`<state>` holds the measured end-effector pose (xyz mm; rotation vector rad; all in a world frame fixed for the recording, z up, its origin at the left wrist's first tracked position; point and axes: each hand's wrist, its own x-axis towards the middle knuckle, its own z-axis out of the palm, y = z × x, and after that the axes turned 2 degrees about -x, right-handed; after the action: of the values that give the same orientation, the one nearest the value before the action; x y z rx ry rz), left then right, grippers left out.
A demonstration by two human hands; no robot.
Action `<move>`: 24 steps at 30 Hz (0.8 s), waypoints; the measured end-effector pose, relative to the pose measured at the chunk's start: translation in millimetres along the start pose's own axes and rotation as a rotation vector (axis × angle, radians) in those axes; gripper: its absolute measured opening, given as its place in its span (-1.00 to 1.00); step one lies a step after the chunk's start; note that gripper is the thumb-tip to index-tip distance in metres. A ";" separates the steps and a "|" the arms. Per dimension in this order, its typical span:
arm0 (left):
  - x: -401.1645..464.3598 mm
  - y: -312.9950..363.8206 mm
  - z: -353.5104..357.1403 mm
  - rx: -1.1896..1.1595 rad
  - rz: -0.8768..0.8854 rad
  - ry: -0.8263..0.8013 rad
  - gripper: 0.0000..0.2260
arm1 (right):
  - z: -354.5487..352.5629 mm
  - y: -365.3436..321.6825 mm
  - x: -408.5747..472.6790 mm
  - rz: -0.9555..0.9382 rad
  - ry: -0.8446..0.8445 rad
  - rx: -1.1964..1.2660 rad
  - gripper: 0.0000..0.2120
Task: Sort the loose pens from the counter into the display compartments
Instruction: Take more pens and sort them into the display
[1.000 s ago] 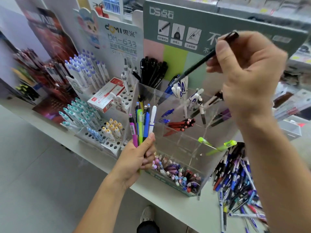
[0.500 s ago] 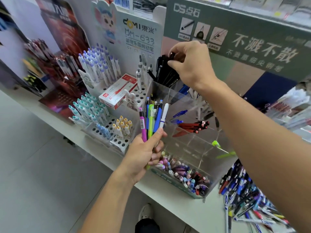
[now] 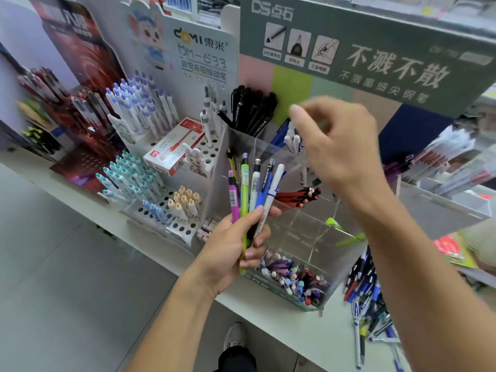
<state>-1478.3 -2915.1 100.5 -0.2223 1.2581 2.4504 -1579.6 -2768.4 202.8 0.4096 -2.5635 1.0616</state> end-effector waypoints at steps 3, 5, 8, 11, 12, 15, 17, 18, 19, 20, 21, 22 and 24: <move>-2.9 -3.1 7.1 0.026 -0.045 -0.100 -0.76 | -17.5 12.3 -49.8 0.342 -0.271 0.300 -0.69; -3.2 -6.5 12.3 0.099 -0.072 -0.141 -0.78 | -17.9 24.0 -70.1 0.497 -0.350 0.563 -0.79; -0.5 -12.2 23.7 0.235 -0.074 -0.121 -0.76 | -21.3 41.7 -81.4 0.546 -0.299 0.707 -0.87; 5.6 -22.1 32.3 0.313 -0.044 0.036 -0.72 | -29.5 56.5 -86.5 0.544 -0.153 0.708 -0.87; 7.0 -25.4 33.7 0.339 -0.026 0.092 -0.76 | -33.2 60.4 -87.0 0.537 -0.087 0.688 -0.86; 8.7 -32.1 33.5 0.467 -0.002 0.159 -0.86 | -44.5 65.1 -89.5 0.505 -0.060 0.619 -0.79; 7.3 -32.3 34.1 0.507 -0.034 0.110 -0.86 | -47.3 67.6 -92.2 0.416 -0.194 0.457 -0.75; 5.8 -31.1 35.6 0.516 -0.053 0.077 -0.85 | -47.8 68.7 -93.2 0.354 -0.257 0.364 -0.76; 4.7 -29.8 37.7 0.525 -0.069 0.047 -0.83 | -48.3 70.7 -93.4 0.309 -0.292 0.304 -0.77; 3.4 -28.5 40.0 0.527 -0.079 0.023 -0.80 | -47.9 72.4 -92.6 0.294 -0.309 0.297 -0.77; 2.5 -27.7 41.5 0.521 -0.082 0.002 -0.74 | -47.9 73.1 -91.4 0.298 -0.313 0.331 -0.77; 1.9 -27.3 42.6 0.512 -0.077 -0.012 -0.69 | -48.9 72.0 -89.8 0.296 -0.304 0.384 -0.77; 2.0 -27.4 43.2 0.487 -0.046 -0.003 -0.62 | -54.7 65.0 -84.8 0.262 -0.161 0.491 -0.81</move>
<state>-1467.9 -2865.1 104.8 -0.1108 1.7729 2.0254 -1517.4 -2673.3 163.9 0.2878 -2.5195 1.8337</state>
